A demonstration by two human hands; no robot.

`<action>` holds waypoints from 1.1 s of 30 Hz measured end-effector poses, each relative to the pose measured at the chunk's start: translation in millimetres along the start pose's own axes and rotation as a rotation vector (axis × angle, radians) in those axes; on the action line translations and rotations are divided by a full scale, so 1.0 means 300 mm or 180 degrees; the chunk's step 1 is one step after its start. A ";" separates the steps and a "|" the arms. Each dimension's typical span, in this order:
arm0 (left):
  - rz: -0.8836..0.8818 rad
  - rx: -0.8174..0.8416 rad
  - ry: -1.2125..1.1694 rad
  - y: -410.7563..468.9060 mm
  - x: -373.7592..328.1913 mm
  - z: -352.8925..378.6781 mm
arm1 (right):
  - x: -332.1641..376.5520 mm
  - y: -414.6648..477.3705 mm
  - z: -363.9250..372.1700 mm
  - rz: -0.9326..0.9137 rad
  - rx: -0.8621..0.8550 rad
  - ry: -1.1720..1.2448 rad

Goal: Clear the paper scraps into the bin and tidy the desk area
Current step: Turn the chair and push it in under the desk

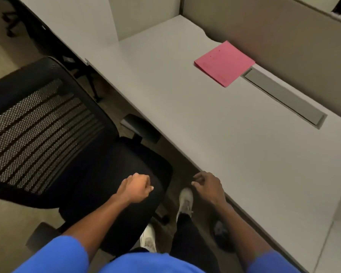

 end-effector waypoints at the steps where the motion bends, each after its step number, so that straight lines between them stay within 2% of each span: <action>1: -0.0016 0.0059 -0.0029 -0.029 0.024 0.035 | -0.001 -0.026 0.023 0.0023 0.0134 -0.0067; 8: -0.0114 0.0234 -0.0132 -0.215 0.124 0.236 | -0.026 -0.197 0.177 0.0278 0.0808 -0.0536; 18: -0.0577 0.0029 -0.0553 -0.435 0.207 0.427 | -0.063 -0.347 0.331 0.0079 0.1325 -0.0619; 28: -0.1044 -0.0318 -0.1027 -0.708 0.323 0.634 | -0.134 -0.541 0.508 -0.0177 0.1411 -0.0779; 33: -0.1025 -0.0422 -0.1025 -0.811 0.345 0.681 | -0.167 -0.640 0.609 -0.0271 0.1561 -0.0967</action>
Point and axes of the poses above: each hand's wrist, its own y-axis towards the middle knuckle, its own z-axis out of the palm, x = y × z, the point moved 2 cm from there along y, towards the middle knuckle, and after that the axes turned 10 degrees about x, right-handed, at the moved point
